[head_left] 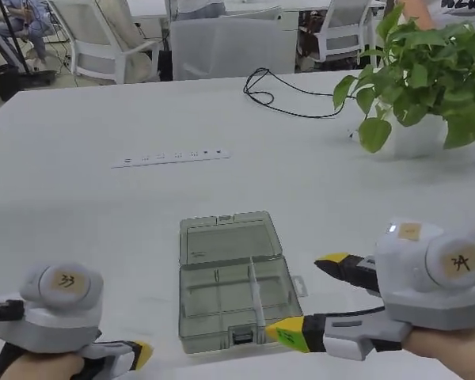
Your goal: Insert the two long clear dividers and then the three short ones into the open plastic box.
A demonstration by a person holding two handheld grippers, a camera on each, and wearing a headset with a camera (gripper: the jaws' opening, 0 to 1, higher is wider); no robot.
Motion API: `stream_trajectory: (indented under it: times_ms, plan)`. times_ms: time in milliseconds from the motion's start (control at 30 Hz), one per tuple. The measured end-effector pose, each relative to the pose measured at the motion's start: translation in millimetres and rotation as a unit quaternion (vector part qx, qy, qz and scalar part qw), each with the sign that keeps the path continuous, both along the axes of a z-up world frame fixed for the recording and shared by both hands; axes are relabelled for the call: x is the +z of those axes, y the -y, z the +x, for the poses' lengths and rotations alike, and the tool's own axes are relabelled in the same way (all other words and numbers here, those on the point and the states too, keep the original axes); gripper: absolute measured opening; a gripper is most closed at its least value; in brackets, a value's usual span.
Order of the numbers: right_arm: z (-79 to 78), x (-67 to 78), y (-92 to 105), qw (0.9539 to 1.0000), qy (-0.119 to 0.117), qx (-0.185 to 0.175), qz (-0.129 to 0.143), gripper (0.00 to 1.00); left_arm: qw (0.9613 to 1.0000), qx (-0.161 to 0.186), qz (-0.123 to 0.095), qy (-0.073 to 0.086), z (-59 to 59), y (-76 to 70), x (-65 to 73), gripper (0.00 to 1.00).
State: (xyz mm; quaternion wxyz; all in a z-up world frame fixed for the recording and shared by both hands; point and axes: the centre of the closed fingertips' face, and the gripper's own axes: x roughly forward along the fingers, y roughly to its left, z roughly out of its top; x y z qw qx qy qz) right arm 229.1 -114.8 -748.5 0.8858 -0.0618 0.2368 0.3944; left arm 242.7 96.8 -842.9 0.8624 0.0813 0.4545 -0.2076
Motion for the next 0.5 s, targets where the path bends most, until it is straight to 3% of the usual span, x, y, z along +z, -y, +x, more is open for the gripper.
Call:
stream_trajectory:
  times_ms: [200, 400, 500]
  plan:
    - [0.3, -0.2, 1.7, 1.0000, 0.000, -0.008, 0.000, 0.75, 0.9999, -0.001, 0.009, -0.012, -5.8, -2.4, -6.8, 0.44]
    - [-0.7, -2.1, 5.2, 0.9998, -0.005, -0.018, -0.002, 0.73, 0.9998, -0.011, 0.017, -0.009, -3.0, -0.9, -6.1, 0.43]
    - [-1.7, -4.3, 7.0, 0.9997, -0.008, -0.022, -0.007, 0.72, 0.9992, -0.018, 0.033, -0.013, -1.0, -1.6, -7.3, 0.41]
